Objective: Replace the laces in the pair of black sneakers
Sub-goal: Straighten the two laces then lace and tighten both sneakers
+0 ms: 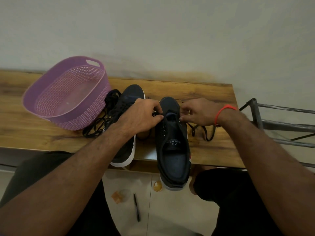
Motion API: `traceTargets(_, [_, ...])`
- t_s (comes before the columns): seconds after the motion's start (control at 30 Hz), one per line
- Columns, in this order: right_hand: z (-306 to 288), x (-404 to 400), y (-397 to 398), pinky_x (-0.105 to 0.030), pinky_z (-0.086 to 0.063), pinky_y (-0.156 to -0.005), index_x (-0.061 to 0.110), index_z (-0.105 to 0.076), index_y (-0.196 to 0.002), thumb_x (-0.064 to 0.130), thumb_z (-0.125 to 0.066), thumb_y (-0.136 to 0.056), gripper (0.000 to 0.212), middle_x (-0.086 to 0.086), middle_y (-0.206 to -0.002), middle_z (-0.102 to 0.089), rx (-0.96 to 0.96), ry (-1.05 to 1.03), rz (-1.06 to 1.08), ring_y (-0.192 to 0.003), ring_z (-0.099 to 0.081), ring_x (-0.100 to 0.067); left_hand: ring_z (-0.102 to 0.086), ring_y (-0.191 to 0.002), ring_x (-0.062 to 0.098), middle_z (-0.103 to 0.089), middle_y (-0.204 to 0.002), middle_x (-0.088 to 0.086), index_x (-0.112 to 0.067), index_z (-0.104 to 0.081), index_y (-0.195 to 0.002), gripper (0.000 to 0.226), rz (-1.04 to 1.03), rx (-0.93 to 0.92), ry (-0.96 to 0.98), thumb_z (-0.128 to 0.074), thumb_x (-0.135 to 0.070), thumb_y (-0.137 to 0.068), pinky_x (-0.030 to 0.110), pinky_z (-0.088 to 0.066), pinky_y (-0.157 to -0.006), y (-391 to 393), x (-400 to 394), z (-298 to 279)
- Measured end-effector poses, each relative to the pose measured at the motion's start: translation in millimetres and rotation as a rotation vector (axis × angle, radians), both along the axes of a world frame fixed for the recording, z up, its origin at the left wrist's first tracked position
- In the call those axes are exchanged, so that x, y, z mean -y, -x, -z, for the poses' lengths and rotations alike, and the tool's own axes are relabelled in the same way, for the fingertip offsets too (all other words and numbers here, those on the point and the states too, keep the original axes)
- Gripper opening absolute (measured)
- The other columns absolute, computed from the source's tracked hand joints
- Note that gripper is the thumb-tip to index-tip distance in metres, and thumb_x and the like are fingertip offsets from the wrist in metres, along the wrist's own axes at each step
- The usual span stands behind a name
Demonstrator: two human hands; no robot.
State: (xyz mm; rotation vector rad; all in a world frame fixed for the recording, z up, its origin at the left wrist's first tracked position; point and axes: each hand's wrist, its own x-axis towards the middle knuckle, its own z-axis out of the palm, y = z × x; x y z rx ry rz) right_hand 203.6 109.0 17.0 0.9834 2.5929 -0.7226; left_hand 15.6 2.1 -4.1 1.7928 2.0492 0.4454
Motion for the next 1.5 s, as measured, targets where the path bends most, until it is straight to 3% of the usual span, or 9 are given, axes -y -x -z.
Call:
traceTargets(0.13, [-10,-4,-11,-0.033,-0.045,-0.074,0.020,-0.063,-0.093,0.029,-0.060,-0.097,0.010,-0.001,-0.101,-0.064,0.037,0.031,0.031,-0.094,-0.058,-0.020,-0.060,-0.093,0.005,-0.062,-0.091,-0.013,-0.029,-0.065,-0.087,0.011,0.006,-0.007,0.037,-0.074,-0.033,-0.091,0.017,-0.043,-0.072,4,0,-1])
traceTargets(0.23, [-17,-18,-31,-0.028,-0.045,-0.068,0.015,-0.068,-0.095,0.024,-0.064,-0.095,0.010,0.000,-0.090,-0.063,0.303,0.052,0.091,-0.084,-0.056,-0.018,-0.061,-0.088,0.006,-0.065,-0.088,-0.011,-0.026,-0.064,-0.082,0.014,0.012,-0.033,0.043,-0.072,-0.031,-0.092,0.025,-0.051,-0.075,5,2,-2])
traceTargets(0.33, [-16,-30,-48,-0.036,-0.051,-0.079,0.012,-0.071,-0.092,0.029,-0.064,-0.093,0.018,-0.008,-0.099,-0.067,0.482,0.021,0.155,-0.087,-0.058,-0.022,-0.060,-0.076,0.009,-0.065,-0.080,-0.006,-0.022,-0.062,-0.077,0.014,0.006,-0.083,0.011,-0.069,-0.031,-0.086,0.037,-0.056,-0.078,7,4,-5])
traceTargets(0.5, [-18,-19,-31,-0.037,-0.045,-0.092,0.027,-0.060,-0.116,0.042,-0.064,-0.094,0.027,0.003,-0.117,-0.057,0.213,0.078,0.212,-0.110,-0.054,-0.020,-0.059,-0.087,0.010,-0.067,-0.091,-0.008,-0.028,-0.061,-0.087,0.016,0.018,-0.128,-0.012,-0.063,-0.043,-0.090,0.044,-0.051,-0.092,3,7,-3])
traceTargets(0.73, [4,-2,-3,-0.028,-0.039,-0.070,0.024,-0.060,-0.097,0.037,-0.060,-0.097,0.013,0.000,-0.108,-0.063,0.007,-0.006,0.075,-0.099,-0.057,-0.018,-0.051,-0.087,0.006,-0.059,-0.091,-0.016,-0.033,-0.065,-0.090,0.011,0.048,-0.128,0.031,-0.067,-0.042,-0.094,0.041,-0.046,-0.095,5,4,-1])
traceTargets(0.87, [-9,-10,-17,-0.026,-0.037,-0.063,0.022,-0.060,-0.088,0.028,-0.062,-0.096,0.010,0.002,-0.093,-0.058,0.137,0.021,0.069,-0.086,-0.053,-0.017,-0.055,-0.085,0.012,-0.059,-0.082,-0.013,-0.029,-0.058,-0.078,0.019,0.004,-0.193,0.033,-0.070,-0.038,-0.090,0.040,-0.048,-0.088,9,4,-5])
traceTargets(0.97, [-14,-19,-31,-0.031,-0.039,-0.074,0.024,-0.059,-0.087,0.025,-0.062,-0.096,0.010,0.003,-0.093,-0.056,0.275,0.068,0.142,-0.084,-0.049,-0.013,-0.052,-0.085,0.014,-0.056,-0.078,-0.013,-0.031,-0.055,-0.075,0.021,-0.008,-0.234,0.066,-0.069,-0.040,-0.087,0.042,-0.047,-0.090,11,6,-6])
traceTargets(1.23, [-6,-8,-12,-0.031,-0.041,-0.081,0.029,-0.060,-0.105,0.038,-0.062,-0.096,0.012,0.007,-0.108,-0.060,0.071,0.122,0.134,-0.101,-0.056,-0.015,-0.054,-0.100,0.015,-0.054,-0.084,-0.016,-0.031,-0.070,-0.100,0.027,0.017,-0.226,0.069,-0.055,-0.054,-0.098,0.048,-0.039,-0.101,8,4,-2])
traceTargets(1.5, [5,-3,-4,-0.030,-0.048,-0.079,0.023,-0.059,-0.096,0.033,-0.063,-0.095,0.010,0.006,-0.094,-0.061,-0.034,-0.015,0.018,-0.092,-0.058,-0.016,-0.044,-0.100,0.010,-0.054,-0.084,-0.017,-0.035,-0.063,-0.093,0.018,-0.006,-0.188,0.066,-0.058,-0.052,-0.098,0.045,-0.033,-0.101,6,3,2])
